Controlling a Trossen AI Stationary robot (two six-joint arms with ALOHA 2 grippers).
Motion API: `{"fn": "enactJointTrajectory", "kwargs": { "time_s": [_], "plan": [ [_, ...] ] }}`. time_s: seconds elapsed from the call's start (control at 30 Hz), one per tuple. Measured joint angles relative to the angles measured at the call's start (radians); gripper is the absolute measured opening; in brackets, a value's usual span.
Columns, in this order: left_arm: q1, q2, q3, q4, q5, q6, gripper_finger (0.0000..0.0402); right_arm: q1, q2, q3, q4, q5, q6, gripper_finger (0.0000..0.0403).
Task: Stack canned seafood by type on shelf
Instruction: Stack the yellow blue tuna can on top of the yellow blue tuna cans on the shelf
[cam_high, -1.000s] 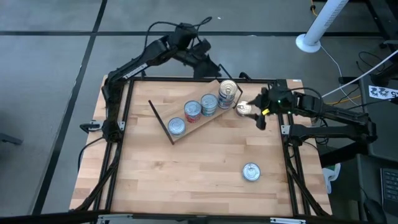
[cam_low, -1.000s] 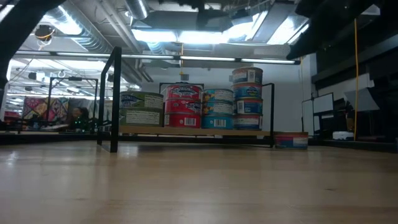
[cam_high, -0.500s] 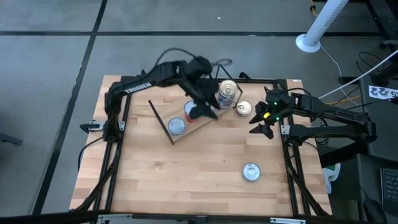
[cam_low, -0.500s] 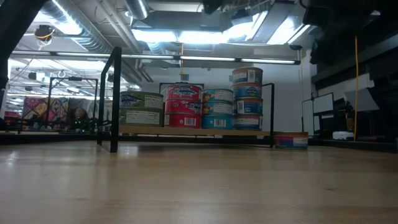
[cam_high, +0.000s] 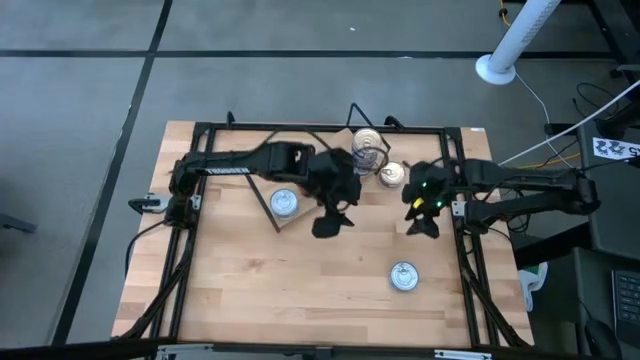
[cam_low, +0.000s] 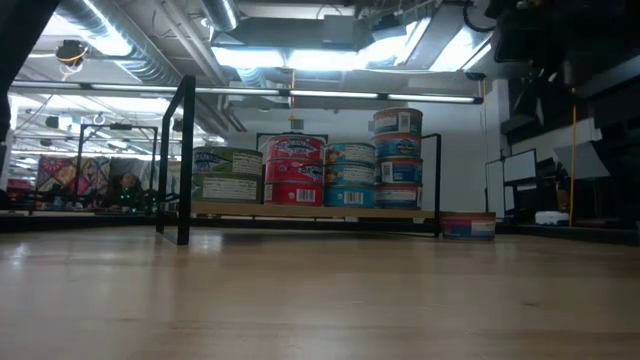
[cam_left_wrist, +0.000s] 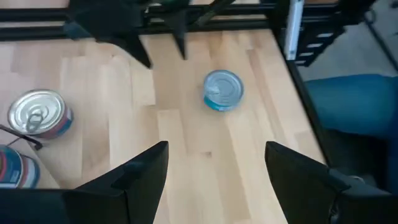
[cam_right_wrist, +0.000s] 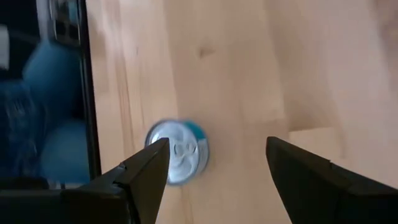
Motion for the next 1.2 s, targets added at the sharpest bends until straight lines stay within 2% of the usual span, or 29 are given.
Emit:
{"fn": "enactJointTrajectory", "kwargs": {
  "time_s": [0.23,0.53,0.7,0.87,1.2],
  "plan": [
    [-0.038,0.021,-0.089,0.01,-0.043,-0.011,0.0263,0.18,0.097,0.0,0.007,0.064,0.013,0.0266],
    [-0.058,0.027,-0.261,0.157,-0.043,-0.031,0.0263,0.346,0.255,0.0,0.021,0.156,0.054,0.0266],
    [-0.07,0.028,-0.328,0.233,-0.043,-0.054,0.0262,0.371,0.334,0.0,0.06,0.139,0.045,0.0266],
    [-0.084,0.027,-0.35,0.241,-0.043,-0.063,0.0262,0.367,0.404,0.0,0.098,0.139,0.023,0.0266],
    [-0.114,0.026,-0.355,0.182,-0.043,-0.107,0.0262,0.367,0.515,-0.001,0.126,0.143,0.019,0.0266]
  ]
}}
